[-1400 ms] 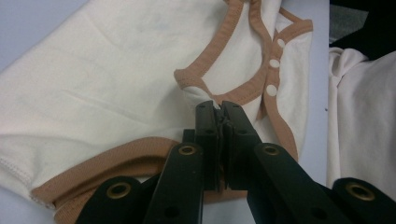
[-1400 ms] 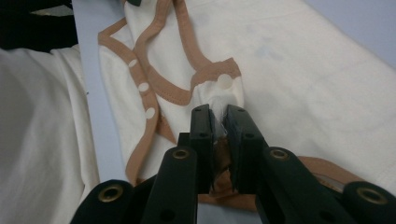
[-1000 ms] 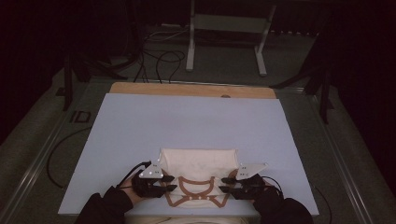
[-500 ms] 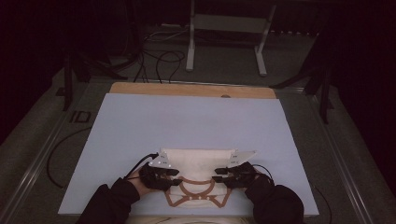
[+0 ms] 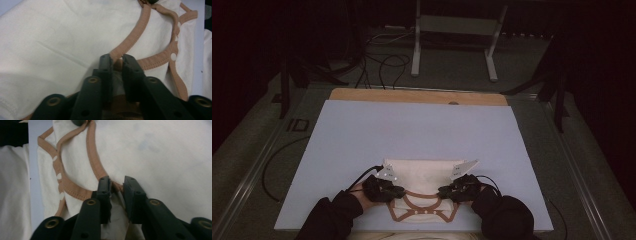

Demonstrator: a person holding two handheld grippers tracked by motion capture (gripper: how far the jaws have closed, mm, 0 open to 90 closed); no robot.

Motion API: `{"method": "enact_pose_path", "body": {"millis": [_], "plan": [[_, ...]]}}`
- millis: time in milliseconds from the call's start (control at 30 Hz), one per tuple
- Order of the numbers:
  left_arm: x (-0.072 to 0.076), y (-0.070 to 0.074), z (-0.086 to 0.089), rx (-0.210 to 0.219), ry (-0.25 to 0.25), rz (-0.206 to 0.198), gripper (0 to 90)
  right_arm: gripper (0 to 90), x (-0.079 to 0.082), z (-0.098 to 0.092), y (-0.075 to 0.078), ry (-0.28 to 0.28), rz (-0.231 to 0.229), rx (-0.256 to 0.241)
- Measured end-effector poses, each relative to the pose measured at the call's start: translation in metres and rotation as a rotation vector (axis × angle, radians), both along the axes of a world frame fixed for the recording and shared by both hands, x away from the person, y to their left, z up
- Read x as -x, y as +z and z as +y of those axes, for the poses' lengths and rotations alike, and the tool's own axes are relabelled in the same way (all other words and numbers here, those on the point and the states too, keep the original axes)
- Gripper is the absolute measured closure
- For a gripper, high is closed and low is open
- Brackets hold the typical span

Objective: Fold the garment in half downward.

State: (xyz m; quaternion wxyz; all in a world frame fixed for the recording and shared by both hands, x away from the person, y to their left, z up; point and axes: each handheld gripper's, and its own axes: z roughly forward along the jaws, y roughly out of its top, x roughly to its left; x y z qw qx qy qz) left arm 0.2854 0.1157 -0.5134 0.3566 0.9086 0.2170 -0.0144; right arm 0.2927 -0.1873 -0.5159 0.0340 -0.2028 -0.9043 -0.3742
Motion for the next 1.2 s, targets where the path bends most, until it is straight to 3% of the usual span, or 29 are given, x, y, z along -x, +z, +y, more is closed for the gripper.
{"method": "enact_pose_path", "body": {"millis": [100, 233, 500, 700, 767, 1000, 1200], "plan": [[0.001, 0.0, -0.002, 0.001, -0.004, -0.003, 86.9, 81.3, 0.001, 0.0, 0.002, 0.013, -0.021, 0.009], [0.002, 0.002, -0.001, 0.004, -0.016, -0.008, 88.2, 82.1, 0.004, 0.001, 0.006, 0.007, -0.045, 0.017], [0.01, 0.013, 0.003, 0.056, -0.025, -0.04, 88.6, 82.2, 0.009, -0.005, 0.025, 0.01, -0.107, -0.028], [0.022, 0.026, 0.008, 0.083, -0.063, -0.073, 88.5, 82.2, 0.022, -0.004, 0.038, 0.039, -0.152, -0.042], [0.027, 0.029, 0.009, 0.088, -0.082, -0.091, 88.4, 82.2, 0.025, -0.004, 0.04, 0.043, -0.154, -0.04], [0.042, 0.032, 0.011, 0.112, -0.13, -0.098, 88.3, 82.0, 0.047, -0.007, 0.044, 0.062, -0.146, -0.059], [0.054, 0.029, 0.01, 0.095, -0.162, -0.096, 87.8, 81.5, 0.058, -0.008, 0.039, 0.072, -0.112, -0.078]]}}
